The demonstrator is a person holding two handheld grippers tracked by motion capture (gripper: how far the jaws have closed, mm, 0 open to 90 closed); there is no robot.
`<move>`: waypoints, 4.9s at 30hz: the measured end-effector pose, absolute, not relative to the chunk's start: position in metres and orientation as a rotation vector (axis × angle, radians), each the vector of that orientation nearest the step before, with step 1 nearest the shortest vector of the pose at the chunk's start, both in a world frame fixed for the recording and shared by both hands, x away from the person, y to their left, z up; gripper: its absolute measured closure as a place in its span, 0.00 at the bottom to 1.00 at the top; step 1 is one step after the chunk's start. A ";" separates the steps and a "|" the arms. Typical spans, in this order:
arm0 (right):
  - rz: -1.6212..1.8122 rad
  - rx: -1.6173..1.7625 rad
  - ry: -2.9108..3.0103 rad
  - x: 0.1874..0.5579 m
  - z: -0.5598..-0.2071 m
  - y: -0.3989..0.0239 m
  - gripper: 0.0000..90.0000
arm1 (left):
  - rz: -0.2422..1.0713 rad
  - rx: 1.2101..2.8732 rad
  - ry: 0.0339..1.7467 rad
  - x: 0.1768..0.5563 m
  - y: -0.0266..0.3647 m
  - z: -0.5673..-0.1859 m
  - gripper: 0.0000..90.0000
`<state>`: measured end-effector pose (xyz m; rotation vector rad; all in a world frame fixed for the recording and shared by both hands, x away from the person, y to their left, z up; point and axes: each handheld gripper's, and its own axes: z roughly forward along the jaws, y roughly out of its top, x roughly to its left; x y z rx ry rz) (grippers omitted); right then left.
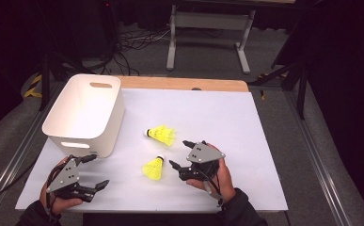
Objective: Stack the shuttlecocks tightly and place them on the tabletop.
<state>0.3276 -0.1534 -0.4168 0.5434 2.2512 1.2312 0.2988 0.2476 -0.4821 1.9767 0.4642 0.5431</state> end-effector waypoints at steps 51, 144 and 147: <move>0.997 0.365 2.343 0.328 -0.463 -0.077 0.83 | 0.518 1.987 0.457 0.301 0.246 -0.485 0.09; 1.106 0.784 2.315 0.329 -0.459 -0.249 0.53 | 0.515 1.997 0.462 0.302 0.247 -0.485 0.09; 1.143 0.732 2.321 0.322 -0.457 -0.248 0.53 | 0.514 1.999 0.461 0.302 0.246 -0.485 0.09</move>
